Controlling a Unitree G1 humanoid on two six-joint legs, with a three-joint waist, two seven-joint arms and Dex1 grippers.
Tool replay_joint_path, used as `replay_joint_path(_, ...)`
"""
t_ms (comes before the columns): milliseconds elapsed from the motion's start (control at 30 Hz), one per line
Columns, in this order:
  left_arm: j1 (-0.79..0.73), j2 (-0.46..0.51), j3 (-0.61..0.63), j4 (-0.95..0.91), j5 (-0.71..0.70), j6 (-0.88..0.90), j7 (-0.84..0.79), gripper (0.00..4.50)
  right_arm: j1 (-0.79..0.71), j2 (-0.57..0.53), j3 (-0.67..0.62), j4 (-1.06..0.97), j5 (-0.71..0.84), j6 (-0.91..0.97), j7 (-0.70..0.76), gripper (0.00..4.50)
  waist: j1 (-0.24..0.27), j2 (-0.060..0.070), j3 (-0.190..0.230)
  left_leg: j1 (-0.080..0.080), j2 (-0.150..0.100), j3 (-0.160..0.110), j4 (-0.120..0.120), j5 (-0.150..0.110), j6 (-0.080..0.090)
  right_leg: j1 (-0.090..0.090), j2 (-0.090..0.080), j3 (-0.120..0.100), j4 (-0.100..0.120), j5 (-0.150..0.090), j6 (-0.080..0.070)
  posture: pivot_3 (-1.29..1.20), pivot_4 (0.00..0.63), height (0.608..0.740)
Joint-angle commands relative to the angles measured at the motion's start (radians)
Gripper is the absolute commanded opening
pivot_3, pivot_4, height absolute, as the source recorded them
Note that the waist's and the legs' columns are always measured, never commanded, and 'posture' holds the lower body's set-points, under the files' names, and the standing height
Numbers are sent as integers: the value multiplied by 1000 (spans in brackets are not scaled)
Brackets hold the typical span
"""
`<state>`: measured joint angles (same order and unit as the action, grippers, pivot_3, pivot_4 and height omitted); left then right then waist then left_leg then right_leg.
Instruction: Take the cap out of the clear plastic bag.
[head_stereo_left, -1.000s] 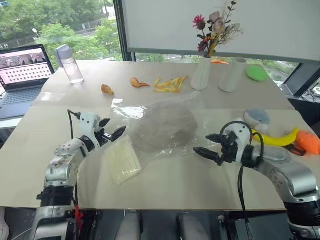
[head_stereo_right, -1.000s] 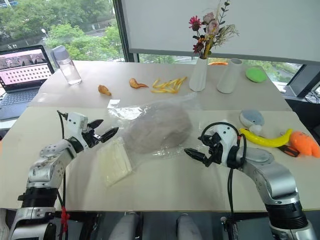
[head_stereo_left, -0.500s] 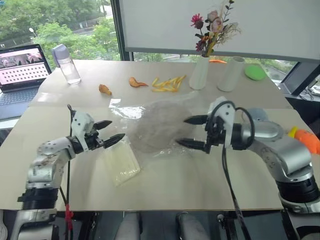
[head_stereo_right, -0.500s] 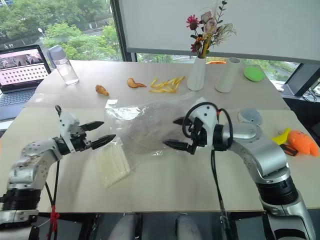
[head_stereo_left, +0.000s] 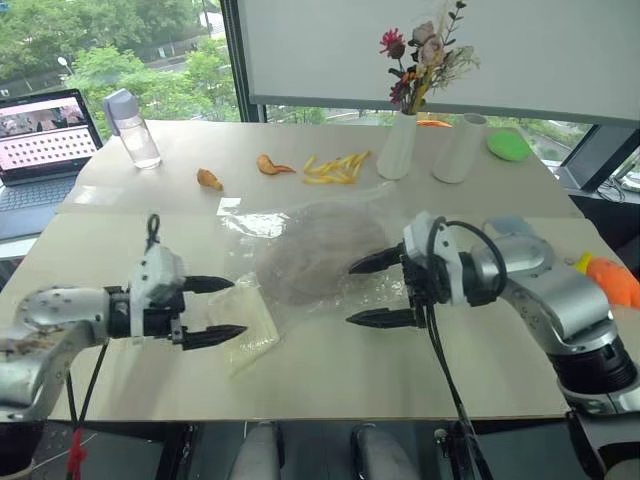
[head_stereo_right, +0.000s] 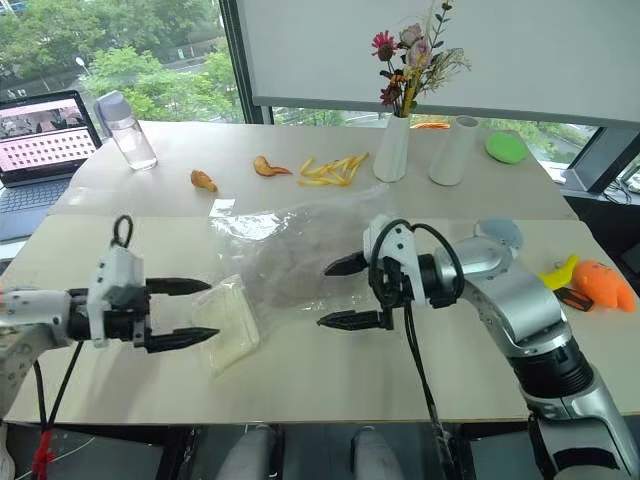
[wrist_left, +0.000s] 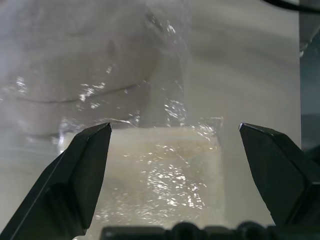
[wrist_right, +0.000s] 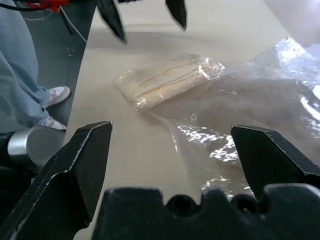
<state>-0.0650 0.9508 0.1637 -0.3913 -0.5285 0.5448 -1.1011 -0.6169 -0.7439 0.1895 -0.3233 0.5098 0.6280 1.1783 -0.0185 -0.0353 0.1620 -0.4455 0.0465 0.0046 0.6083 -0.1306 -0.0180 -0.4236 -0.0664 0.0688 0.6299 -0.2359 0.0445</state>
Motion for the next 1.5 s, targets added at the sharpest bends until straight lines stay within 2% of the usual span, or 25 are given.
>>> replay_joint_path(33,-5,-32,-85,36,113,-44,78,4371,-14,1,-8,0,-15,-37,10,4500,1,0,0,0,1,0,0,0,0,0,1,0,0,0,0,0,150,740)
replay_joint_path(133,-26,-55,-196,135,249,-91,132,4371,-15,-3,-15,-2,-25,-30,4,4500,4,0,0,0,2,0,0,0,1,0,2,0,1,0,-1,0,150,740)
replay_joint_path(233,-44,-91,-255,197,292,-118,140,3647,-19,-9,-24,-18,-21,-9,-6,4500,4,0,0,0,3,0,0,0,1,0,4,0,0,0,-1,0,150,740)
replay_joint_path(500,-90,-142,-331,254,311,-82,125,789,-69,6,-47,-39,-9,48,-71,4500,10,7,-4,4,3,0,1,-2,-3,3,3,1,0,0,-2,0,150,740)
replay_joint_path(600,-84,-97,-304,225,259,-95,41,34,-88,15,-50,-33,-1,66,-93,4500,8,7,-4,4,3,0,0,-2,-3,3,4,1,0,0,-2,0,150,740)
replay_joint_path(700,-111,-61,-215,204,161,-62,-29,34,-93,16,-47,-34,2,70,-95,4500,5,7,-4,4,3,0,-1,-2,-3,2,4,1,0,0,-2,0,150,740)
replay_joint_path(767,-175,-53,-121,247,120,-76,-16,34,-97,15,-47,-34,4,72,-95,4500,3,7,-3,3,3,0,-1,1,1,1,4,1,1,0,-2,0,150,740)
replay_joint_path(833,-307,-69,-47,376,186,-138,131,34,-101,19,-52,-33,9,73,-98,4500,4,6,-1,1,4,0,0,1,2,-1,5,1,2,0,-3,0,150,740)
replay_joint_path(900,-499,-110,22,560,262,-147,393,34,-104,25,-53,-30,10,75,-103,4500,13,4,0,1,5,-2,1,2,3,-1,7,0,4,0,-3,0,150,740)
replay_joint_path(967,-607,-132,61,688,312,-179,552,34,-108,35,-50,-28,9,77,-109,4500,14,0,2,1,5,-2,3,2,3,0,8,-1,4,0,-2,0,150,740)
replay_joint_path(1067,-668,-162,117,809,333,-225,670,34,-113,53,-45,-24,10,84,-117,4500,1,0,2,0,3,1,4,1,1,2,6,2,-1,6,9,0,150,740)
replay_joint_path(1233,-712,-191,188,957,374,-267,877,34,-118,71,-39,-22,11,91,-119,4500,4,-3,4,-3,3,-1,1,-1,1,-2,8,1,3,8,3,0,150,740)
replay_joint_path(1367,-716,-204,243,1083,344,-289,941,34,-120,85,-39,-27,13,100,-128,4500,1,-4,5,-3,4,-1,2,-1,1,-2,8,1,3,8,2,0,150,740)
replay_joint_path(1500,-711,-176,265,1255,375,-361,1023,34,-117,103,-40,-33,17,108,-137,4500,4,-4,5,-3,4,-1,3,-1,1,-1,8,1,3,8,2,0,150,740)
